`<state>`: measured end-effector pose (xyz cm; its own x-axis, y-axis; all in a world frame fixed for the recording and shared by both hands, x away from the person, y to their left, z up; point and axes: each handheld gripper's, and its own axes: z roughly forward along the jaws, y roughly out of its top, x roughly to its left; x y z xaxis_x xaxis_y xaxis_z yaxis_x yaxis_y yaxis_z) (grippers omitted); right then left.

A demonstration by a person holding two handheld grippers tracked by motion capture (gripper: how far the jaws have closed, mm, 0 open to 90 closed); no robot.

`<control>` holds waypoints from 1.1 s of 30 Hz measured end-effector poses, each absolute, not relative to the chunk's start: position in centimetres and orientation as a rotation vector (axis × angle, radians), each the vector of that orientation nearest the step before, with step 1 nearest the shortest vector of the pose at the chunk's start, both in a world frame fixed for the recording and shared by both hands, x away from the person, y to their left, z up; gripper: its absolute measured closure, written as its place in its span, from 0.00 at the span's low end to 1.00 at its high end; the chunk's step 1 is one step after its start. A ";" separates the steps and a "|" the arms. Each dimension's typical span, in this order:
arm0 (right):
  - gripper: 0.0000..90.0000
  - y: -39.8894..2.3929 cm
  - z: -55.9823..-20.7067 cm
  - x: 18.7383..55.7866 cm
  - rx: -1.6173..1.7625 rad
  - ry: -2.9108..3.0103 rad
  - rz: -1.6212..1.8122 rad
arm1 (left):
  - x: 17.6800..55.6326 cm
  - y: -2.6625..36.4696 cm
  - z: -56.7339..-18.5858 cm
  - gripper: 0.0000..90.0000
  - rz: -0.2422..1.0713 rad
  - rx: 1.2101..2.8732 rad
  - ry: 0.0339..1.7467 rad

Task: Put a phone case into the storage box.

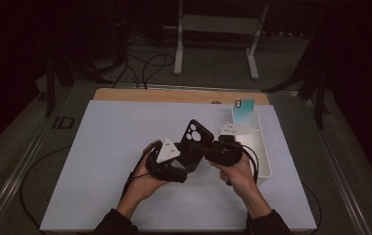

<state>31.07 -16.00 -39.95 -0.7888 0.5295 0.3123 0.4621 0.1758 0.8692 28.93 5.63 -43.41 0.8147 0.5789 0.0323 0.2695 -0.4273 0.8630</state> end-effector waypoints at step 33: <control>0.95 -16.7 -38.9 29.8 0.740 2.417 1.800 | 29.5 6.7 -43.9 0.36 0.132 2.009 0.529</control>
<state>29.78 -16.68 -38.86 -0.8855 0.3939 0.2464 0.3489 0.2135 0.9125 29.47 6.70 -43.86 0.8979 0.4203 -0.1309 0.3100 -0.3926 0.8659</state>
